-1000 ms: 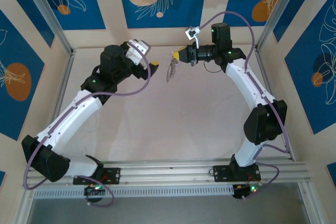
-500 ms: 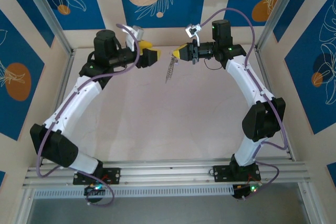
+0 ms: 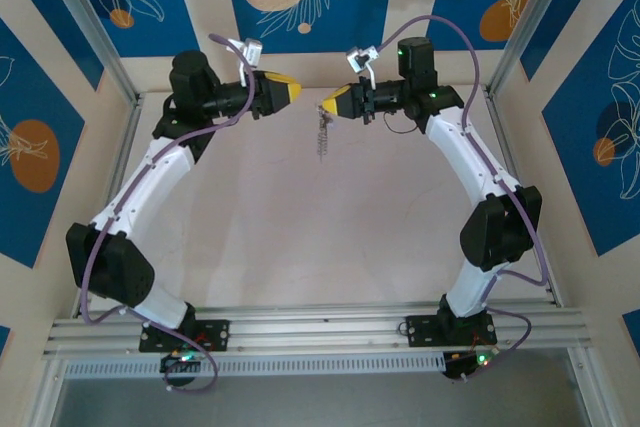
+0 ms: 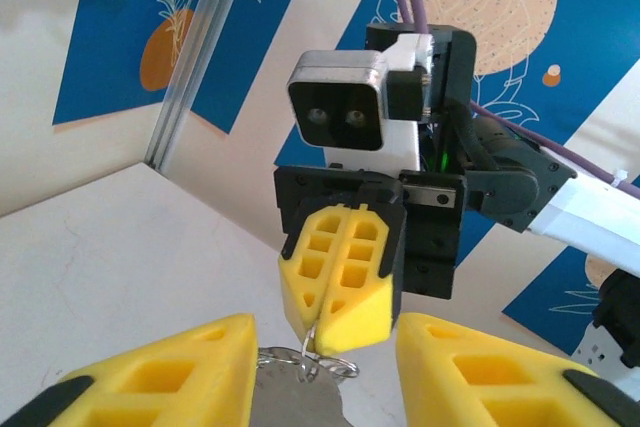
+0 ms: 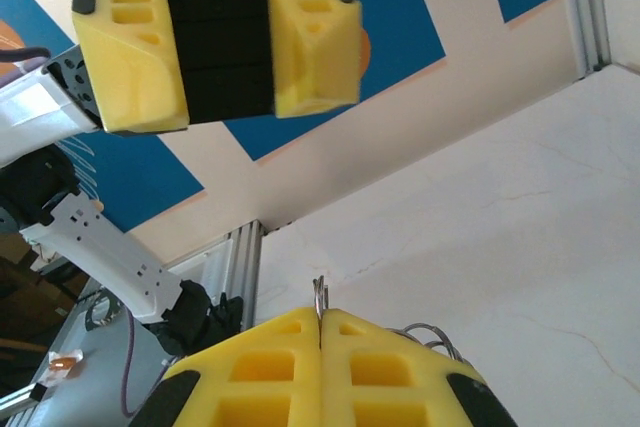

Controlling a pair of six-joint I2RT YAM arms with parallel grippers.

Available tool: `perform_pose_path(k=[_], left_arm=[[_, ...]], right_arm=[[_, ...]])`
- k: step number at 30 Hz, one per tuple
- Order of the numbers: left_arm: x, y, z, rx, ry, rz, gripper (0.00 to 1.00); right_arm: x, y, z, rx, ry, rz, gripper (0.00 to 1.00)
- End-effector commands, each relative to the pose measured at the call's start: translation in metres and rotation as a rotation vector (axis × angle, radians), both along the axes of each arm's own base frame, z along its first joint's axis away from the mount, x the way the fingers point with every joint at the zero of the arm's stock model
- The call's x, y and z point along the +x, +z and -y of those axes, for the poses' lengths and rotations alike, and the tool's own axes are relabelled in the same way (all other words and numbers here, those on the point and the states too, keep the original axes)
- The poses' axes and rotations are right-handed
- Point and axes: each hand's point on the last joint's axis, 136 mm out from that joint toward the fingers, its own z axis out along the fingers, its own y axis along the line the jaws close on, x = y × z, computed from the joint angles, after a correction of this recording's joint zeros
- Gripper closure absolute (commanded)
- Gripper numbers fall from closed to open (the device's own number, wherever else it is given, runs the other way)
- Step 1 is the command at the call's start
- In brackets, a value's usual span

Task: Put the keys on the keyring

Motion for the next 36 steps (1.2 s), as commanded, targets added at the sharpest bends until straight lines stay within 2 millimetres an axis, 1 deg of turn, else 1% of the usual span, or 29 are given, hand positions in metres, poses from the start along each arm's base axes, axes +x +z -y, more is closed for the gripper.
perform_pose_path(k=[1,5,10,15,19,25,30,36], left_arm=[[-0.003,-0.005,0.001,-0.002,-0.028,0.009,0.56],[-0.003,-0.011,0.004,0.005,-0.041,0.0,0.56],[-0.012,-0.015,0.011,0.008,-0.096,0.002,0.68],[-0.02,-0.021,0.017,0.029,-0.131,0.002,0.71],[-0.027,-0.025,0.026,0.054,-0.165,0.003,0.71],[-0.03,-0.03,0.035,0.067,-0.183,0.001,0.72],[-0.028,-0.029,0.034,0.07,-0.162,0.014,0.74],[-0.024,-0.016,0.021,0.063,-0.082,0.074,0.73]], right_arm=[[-0.018,0.021,-0.002,0.038,0.052,0.026,1.0],[-0.02,0.023,-0.005,0.048,0.072,0.028,1.0],[-0.019,0.026,-0.007,0.06,0.09,0.026,1.0],[-0.021,0.028,-0.007,0.063,0.098,0.028,1.0],[-0.024,0.028,-0.007,0.066,0.105,0.026,1.0],[-0.027,0.028,-0.006,0.067,0.107,0.029,1.0],[-0.026,0.026,-0.002,0.065,0.096,0.029,1.0],[-0.023,0.024,0.006,0.062,0.069,0.02,1.0]])
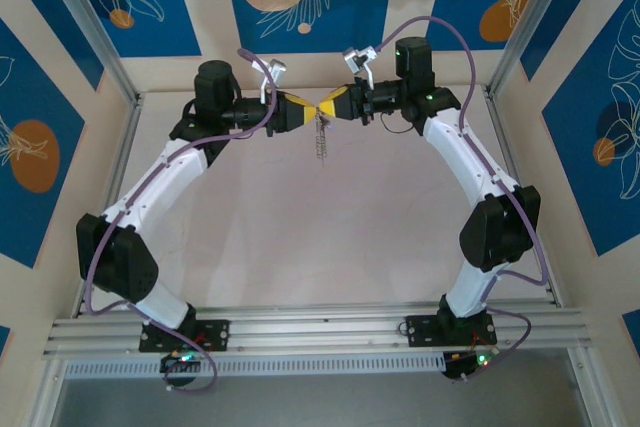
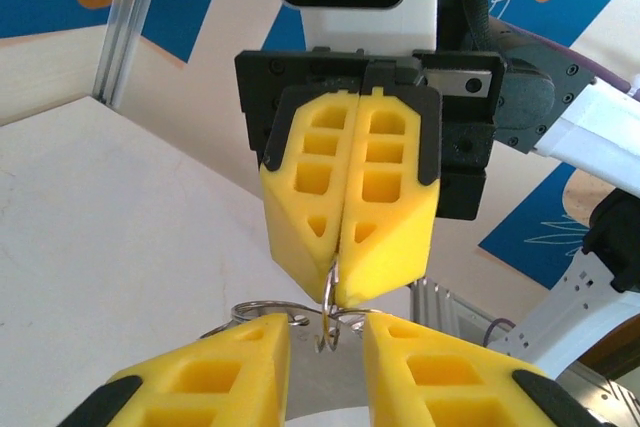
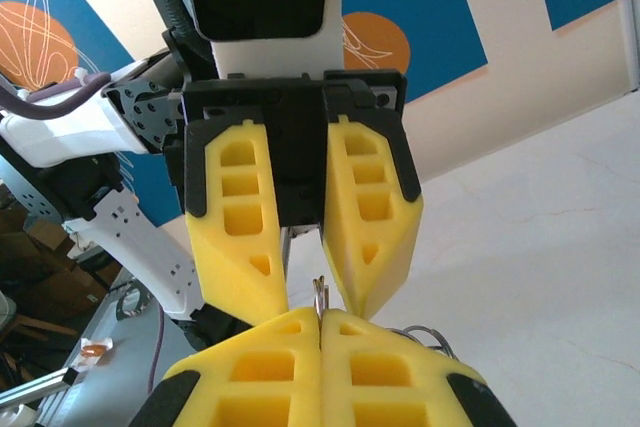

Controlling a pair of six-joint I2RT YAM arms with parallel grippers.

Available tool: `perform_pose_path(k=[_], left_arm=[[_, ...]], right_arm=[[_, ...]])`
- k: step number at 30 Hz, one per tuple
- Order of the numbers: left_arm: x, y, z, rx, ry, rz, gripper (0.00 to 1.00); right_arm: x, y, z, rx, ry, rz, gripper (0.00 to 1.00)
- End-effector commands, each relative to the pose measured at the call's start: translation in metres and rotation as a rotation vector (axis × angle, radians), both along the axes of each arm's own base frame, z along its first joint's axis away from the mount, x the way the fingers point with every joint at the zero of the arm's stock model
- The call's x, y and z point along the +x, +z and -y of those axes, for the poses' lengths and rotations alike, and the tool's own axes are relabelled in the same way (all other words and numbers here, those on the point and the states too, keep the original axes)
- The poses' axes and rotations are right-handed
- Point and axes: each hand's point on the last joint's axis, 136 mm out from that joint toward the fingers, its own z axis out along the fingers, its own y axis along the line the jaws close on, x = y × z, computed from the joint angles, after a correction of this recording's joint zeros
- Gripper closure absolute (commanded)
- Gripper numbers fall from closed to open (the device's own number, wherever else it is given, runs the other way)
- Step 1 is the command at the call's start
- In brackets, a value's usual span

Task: Put the keys on the keyring

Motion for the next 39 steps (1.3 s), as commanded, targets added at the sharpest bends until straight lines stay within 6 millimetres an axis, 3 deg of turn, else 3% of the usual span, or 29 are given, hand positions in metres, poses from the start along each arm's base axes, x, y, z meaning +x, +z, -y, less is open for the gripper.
perform_pose_path(k=[1,5,15,28,39], left_arm=[[-0.004,0.028,-0.011,-0.026,0.045,0.111,0.72],[-0.003,0.033,-0.014,-0.032,0.049,0.12,0.62],[0.0,0.028,-0.008,-0.035,0.01,0.102,0.58],[-0.006,0.031,-0.003,-0.063,-0.051,0.097,0.59],[-0.015,0.03,0.005,-0.068,-0.113,0.092,0.7]], right_arm=[[-0.015,0.017,0.01,0.022,0.011,0.022,1.0],[-0.019,0.018,0.01,0.025,0.021,0.021,1.0],[-0.029,0.024,0.006,0.038,0.061,0.025,1.0],[-0.028,0.026,0.0,0.04,0.076,0.026,1.0],[-0.027,0.026,-0.002,0.038,0.071,0.028,1.0]])
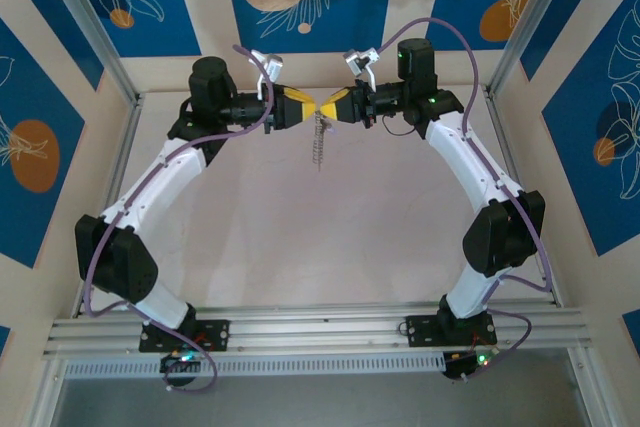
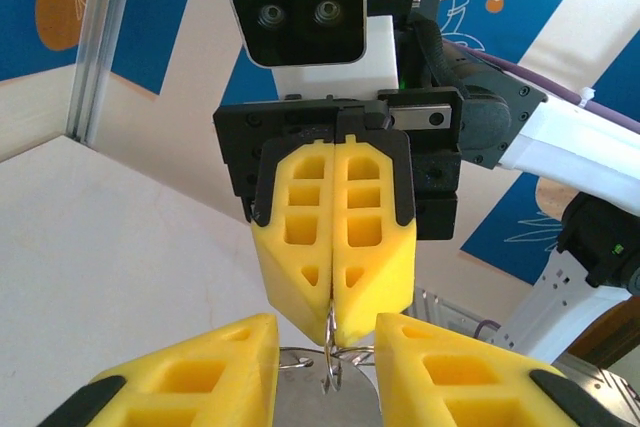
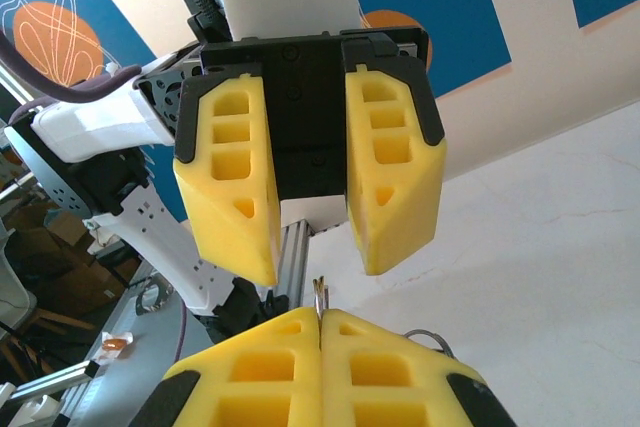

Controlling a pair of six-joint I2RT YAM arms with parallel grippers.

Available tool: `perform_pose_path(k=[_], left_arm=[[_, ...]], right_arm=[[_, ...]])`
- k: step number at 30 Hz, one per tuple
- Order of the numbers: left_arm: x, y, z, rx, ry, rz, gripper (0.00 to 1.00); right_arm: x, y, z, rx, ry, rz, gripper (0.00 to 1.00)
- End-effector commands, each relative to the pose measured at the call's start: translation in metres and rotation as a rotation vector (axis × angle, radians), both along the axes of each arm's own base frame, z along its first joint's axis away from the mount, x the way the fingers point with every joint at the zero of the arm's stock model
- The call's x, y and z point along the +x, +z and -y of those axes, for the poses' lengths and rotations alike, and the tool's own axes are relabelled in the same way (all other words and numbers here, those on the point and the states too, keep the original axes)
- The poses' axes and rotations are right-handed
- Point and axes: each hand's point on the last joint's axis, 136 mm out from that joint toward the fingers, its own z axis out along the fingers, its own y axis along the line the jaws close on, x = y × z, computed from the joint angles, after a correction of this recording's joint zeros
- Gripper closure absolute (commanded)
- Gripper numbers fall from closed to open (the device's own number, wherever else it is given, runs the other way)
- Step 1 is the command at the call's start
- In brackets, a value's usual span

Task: Put the keys on the keyring

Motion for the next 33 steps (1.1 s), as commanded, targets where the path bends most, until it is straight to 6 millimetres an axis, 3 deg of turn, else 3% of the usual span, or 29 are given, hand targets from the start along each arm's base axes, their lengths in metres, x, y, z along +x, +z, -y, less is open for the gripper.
perform_pose_path(k=[1,12,18,21,24,29,33], left_arm=[[-0.008,0.01,0.006,-0.017,-0.06,0.03,0.7],[-0.009,0.007,0.011,-0.015,-0.075,0.026,0.76],[-0.008,0.01,0.011,-0.028,-0.073,0.035,0.86],[-0.008,0.014,0.012,-0.037,-0.076,0.042,0.98],[-0.008,0.015,0.013,-0.044,-0.075,0.044,1.0],[-0.008,0.022,0.011,-0.075,-0.047,0.055,1.0],[-0.007,0.03,0.009,-0.125,-0.014,0.065,1.0]], right_arm=[[-0.01,0.018,-0.001,0.023,0.033,0.03,1.0],[-0.011,0.017,-0.001,0.022,0.033,0.029,1.0],[-0.012,0.016,-0.001,0.019,0.036,0.025,1.0],[-0.012,0.015,-0.001,0.018,0.035,0.025,1.0],[-0.01,0.015,0.001,0.013,0.022,0.023,1.0],[-0.006,0.02,0.012,0.02,-0.047,0.036,0.68],[-0.004,0.021,0.028,0.034,-0.138,0.051,0.6]])
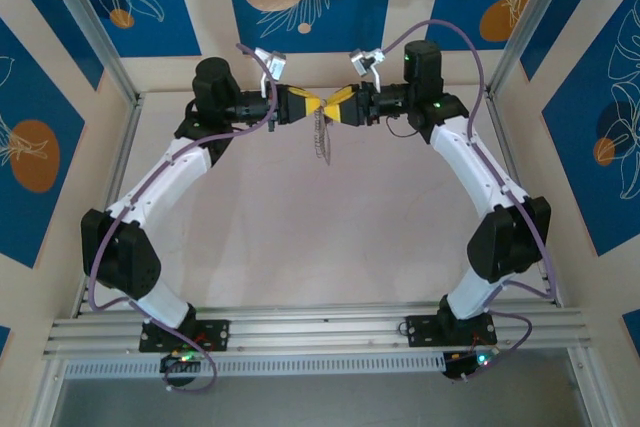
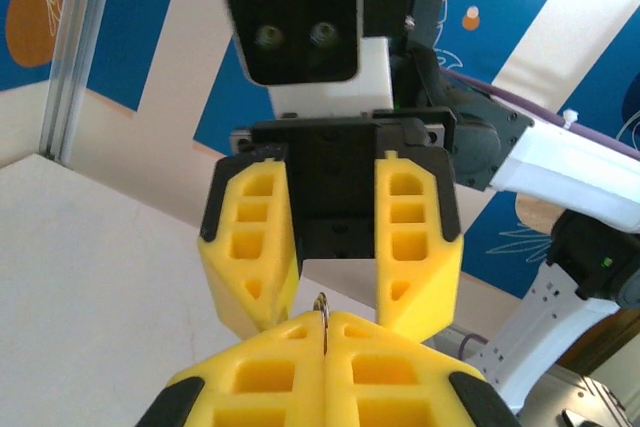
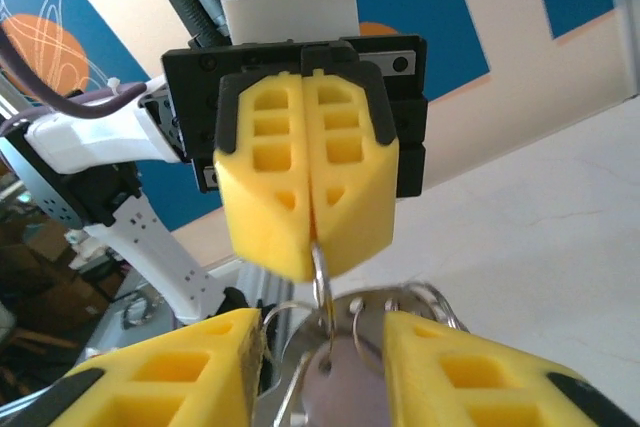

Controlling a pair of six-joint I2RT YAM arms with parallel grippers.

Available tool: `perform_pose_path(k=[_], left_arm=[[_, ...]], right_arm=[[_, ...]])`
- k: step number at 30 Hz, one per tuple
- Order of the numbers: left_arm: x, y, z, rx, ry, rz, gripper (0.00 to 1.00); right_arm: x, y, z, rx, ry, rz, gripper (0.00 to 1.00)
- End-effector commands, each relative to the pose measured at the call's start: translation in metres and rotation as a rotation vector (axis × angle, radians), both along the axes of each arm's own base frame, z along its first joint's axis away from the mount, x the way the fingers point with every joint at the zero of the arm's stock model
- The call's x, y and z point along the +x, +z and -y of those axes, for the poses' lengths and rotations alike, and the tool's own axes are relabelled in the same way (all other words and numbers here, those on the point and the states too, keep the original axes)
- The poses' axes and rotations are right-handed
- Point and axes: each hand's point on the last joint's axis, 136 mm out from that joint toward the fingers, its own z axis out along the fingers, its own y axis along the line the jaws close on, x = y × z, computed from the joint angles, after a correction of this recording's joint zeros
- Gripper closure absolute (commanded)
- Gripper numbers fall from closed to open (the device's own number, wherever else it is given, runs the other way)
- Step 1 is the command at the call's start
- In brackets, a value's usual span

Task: Put the keys on the keyring

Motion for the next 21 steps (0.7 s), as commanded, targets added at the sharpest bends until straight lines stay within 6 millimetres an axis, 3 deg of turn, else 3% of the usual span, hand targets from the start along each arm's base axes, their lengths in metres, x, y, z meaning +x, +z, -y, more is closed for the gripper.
perform_pose_path(k=[1,7,16,21], left_arm=[[-0.008,0.025,-0.002,-0.085,0.018,0.063,1.0],[-0.007,0.033,-0.005,-0.165,0.039,0.044,1.0],[-0.012,0.041,-0.008,-0.239,0.026,0.034,1.0],[-0.013,0.043,-0.008,-0.248,0.025,0.026,1.0]], right_arm=[[-0.003,0.017,0.018,0.033,-0.097,0.047,0.6],[0.004,0.005,0.031,0.055,-0.267,0.062,0.58],[0.016,-0.011,0.02,0.015,-0.414,0.137,0.57],[0.016,-0.006,0.011,0.019,-0.411,0.171,0.57]])
